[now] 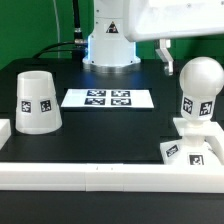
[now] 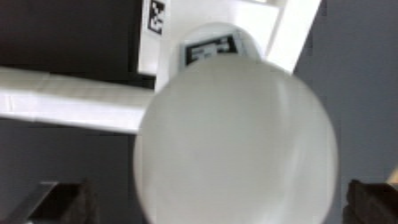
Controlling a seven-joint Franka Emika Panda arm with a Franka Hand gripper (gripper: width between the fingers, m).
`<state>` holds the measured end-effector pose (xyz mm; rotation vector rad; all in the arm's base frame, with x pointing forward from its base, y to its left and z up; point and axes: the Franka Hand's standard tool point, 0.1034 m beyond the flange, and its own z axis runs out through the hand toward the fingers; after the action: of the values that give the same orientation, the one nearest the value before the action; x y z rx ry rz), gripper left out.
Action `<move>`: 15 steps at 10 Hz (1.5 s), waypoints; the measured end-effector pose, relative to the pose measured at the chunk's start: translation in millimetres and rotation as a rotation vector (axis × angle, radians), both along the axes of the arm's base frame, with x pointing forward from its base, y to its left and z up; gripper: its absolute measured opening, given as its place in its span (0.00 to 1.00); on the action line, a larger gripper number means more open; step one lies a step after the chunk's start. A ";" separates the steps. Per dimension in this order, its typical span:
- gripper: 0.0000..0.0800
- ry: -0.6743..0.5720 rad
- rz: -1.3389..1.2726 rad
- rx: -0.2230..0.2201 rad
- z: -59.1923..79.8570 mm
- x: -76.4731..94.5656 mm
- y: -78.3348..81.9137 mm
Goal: Assemble lamp
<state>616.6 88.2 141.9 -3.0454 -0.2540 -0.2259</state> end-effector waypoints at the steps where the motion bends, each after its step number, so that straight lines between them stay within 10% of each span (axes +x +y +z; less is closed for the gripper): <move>1: 0.87 0.027 0.004 0.001 -0.8 2.0 2.5; 4: 0.87 0.249 0.029 -0.003 -8.8 -6.2 8.6; 15: 0.72 0.254 0.023 -0.002 -13.0 -2.5 7.5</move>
Offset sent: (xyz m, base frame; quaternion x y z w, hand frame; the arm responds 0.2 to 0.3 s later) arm 0.0008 0.0034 -0.0071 -0.0010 -0.1908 -0.0027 0.9816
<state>614.1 95.7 128.8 -3.0274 -0.2705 0.1618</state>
